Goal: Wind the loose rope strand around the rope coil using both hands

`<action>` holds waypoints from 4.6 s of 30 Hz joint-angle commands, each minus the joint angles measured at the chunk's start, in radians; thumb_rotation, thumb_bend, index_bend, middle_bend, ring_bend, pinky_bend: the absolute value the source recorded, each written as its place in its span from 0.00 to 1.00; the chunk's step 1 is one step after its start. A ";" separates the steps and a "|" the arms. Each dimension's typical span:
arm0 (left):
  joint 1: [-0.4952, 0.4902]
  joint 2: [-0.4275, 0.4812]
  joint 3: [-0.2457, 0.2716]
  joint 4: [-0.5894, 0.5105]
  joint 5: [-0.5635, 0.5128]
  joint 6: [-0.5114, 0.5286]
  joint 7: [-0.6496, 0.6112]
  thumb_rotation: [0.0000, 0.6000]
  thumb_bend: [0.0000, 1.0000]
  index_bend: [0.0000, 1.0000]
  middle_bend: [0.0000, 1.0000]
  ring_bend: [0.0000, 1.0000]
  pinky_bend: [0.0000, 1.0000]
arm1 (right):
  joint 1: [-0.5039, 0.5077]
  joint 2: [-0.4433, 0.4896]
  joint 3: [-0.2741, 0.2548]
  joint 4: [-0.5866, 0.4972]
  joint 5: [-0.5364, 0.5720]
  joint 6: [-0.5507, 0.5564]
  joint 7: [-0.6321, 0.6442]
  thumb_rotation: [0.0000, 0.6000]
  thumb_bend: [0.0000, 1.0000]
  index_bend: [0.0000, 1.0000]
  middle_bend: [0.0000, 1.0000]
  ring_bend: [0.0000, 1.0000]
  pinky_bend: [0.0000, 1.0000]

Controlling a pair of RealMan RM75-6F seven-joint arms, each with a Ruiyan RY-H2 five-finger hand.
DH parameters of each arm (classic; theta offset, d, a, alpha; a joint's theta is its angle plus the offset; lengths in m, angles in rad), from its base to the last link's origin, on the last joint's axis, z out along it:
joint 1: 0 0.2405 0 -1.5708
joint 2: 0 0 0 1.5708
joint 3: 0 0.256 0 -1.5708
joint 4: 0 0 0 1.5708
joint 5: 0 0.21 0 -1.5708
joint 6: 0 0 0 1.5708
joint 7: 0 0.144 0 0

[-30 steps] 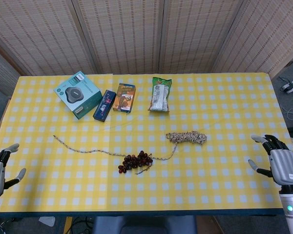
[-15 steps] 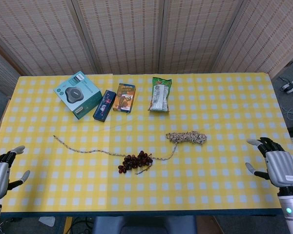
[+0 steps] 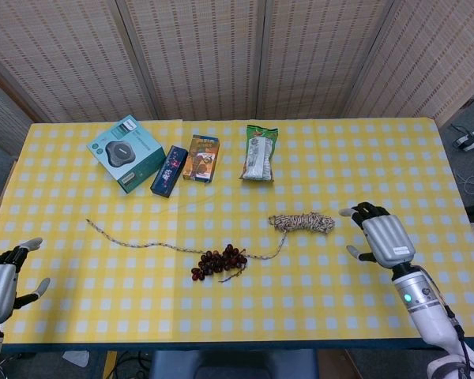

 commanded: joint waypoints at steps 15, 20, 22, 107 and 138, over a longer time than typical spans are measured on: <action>0.015 0.004 0.007 0.007 0.003 0.012 -0.020 1.00 0.26 0.26 0.29 0.34 0.34 | 0.223 -0.323 0.066 0.313 0.317 -0.225 -0.187 1.00 0.19 0.26 0.27 0.16 0.27; 0.018 0.001 0.009 0.013 -0.001 0.011 -0.023 1.00 0.26 0.26 0.29 0.34 0.34 | 0.263 -0.370 0.072 0.380 0.376 -0.260 -0.214 1.00 0.20 0.26 0.27 0.16 0.27; 0.020 -0.001 0.010 0.016 -0.004 0.011 -0.024 1.00 0.26 0.26 0.29 0.34 0.34 | 0.276 -0.384 0.072 0.400 0.390 -0.271 -0.220 1.00 0.20 0.26 0.27 0.16 0.27; -0.458 -0.291 -0.056 0.461 -0.097 -0.573 -0.012 1.00 0.26 0.53 1.00 0.94 1.00 | 0.297 -0.109 0.097 0.113 0.370 -0.167 -0.078 1.00 0.54 0.72 0.61 0.50 0.61; -0.568 -0.400 -0.056 0.503 -0.344 -0.699 0.163 1.00 0.33 0.60 1.00 1.00 1.00 | 0.294 -0.133 0.072 0.164 0.374 -0.183 -0.040 1.00 0.52 0.73 0.61 0.50 0.61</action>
